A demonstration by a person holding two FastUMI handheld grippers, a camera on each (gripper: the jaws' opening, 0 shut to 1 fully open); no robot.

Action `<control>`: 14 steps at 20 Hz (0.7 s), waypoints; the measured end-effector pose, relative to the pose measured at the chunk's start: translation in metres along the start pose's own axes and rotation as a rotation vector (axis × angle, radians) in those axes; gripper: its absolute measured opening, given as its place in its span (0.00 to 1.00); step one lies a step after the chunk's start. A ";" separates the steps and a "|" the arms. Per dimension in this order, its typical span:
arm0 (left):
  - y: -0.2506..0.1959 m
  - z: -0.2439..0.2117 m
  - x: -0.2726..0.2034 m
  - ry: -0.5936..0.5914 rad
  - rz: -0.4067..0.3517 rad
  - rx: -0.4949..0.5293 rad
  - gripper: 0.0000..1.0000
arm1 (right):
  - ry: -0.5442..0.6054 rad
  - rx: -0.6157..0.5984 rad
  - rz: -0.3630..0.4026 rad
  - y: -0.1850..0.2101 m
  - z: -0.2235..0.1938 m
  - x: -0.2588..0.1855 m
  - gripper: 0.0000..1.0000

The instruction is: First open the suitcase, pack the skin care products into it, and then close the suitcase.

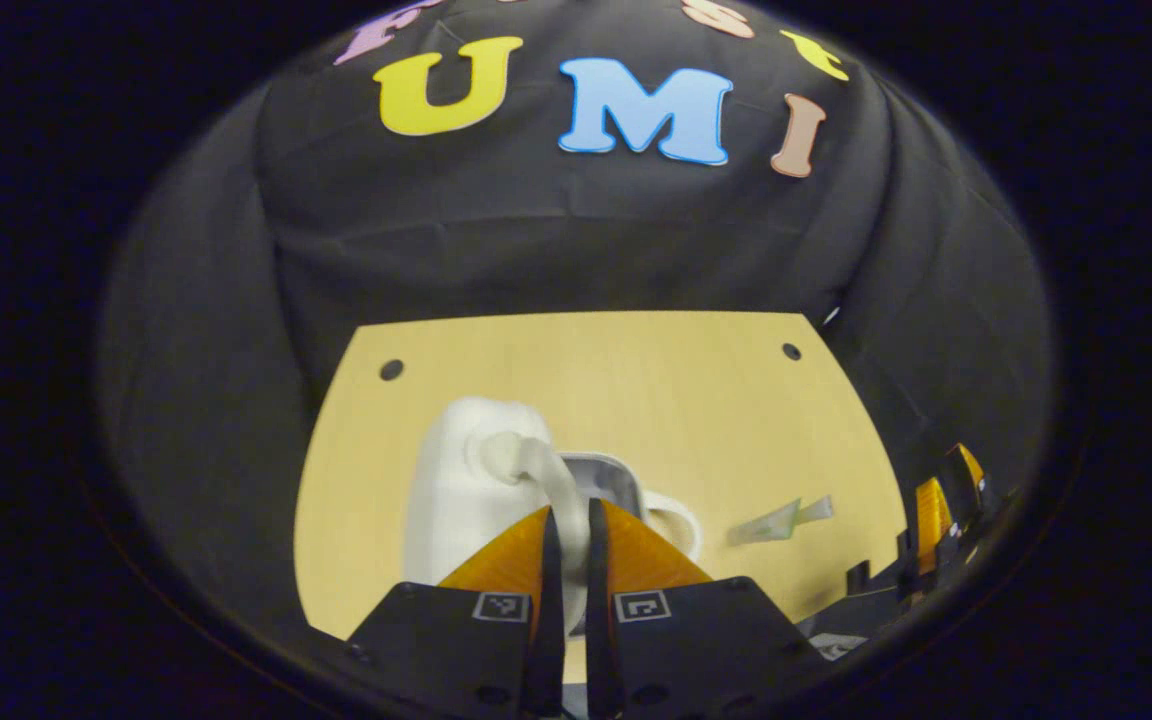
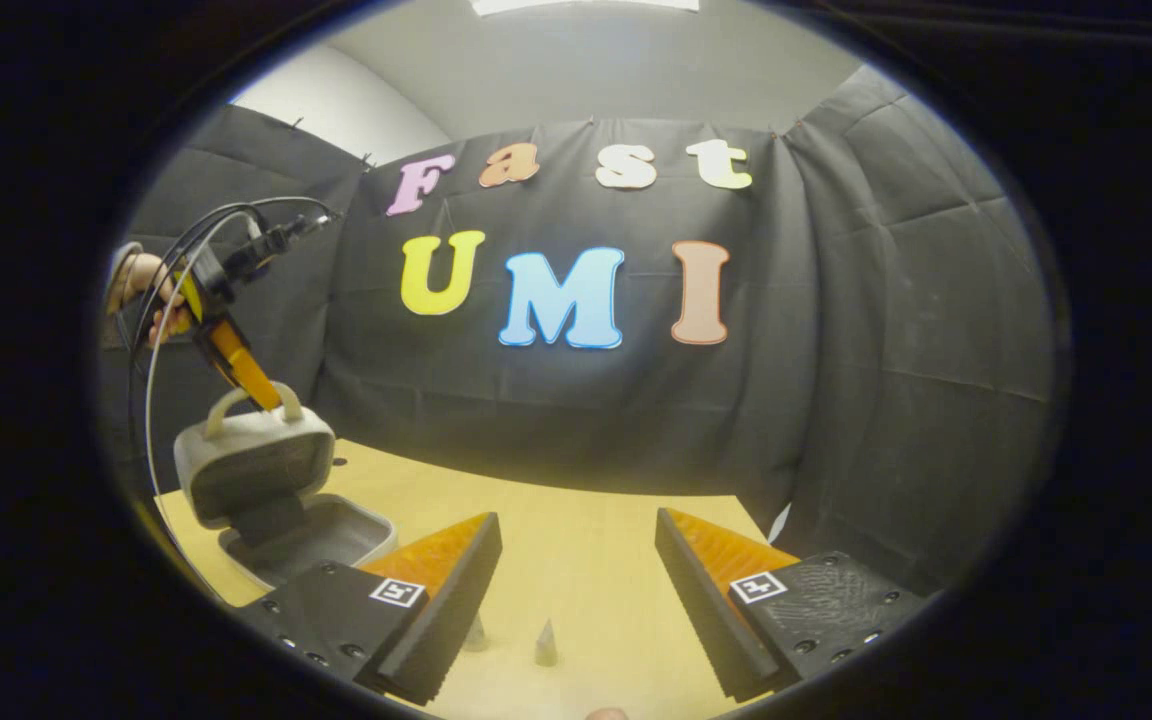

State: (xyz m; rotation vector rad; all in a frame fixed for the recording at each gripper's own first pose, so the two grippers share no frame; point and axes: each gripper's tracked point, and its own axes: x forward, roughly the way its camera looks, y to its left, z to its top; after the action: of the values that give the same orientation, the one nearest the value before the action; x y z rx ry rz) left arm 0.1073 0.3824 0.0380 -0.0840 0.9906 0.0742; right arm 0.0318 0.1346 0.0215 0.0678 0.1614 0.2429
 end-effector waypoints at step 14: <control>0.323 -0.098 0.098 0.086 0.170 -0.139 0.16 | 0.005 0.045 -0.193 0.079 0.024 -0.014 0.94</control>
State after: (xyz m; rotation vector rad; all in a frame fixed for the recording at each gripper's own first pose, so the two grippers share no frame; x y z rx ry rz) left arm 0.0464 0.6958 -0.1093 -0.1313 1.0766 0.2975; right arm 0.0039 0.2067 0.0545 0.0955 0.1768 0.0473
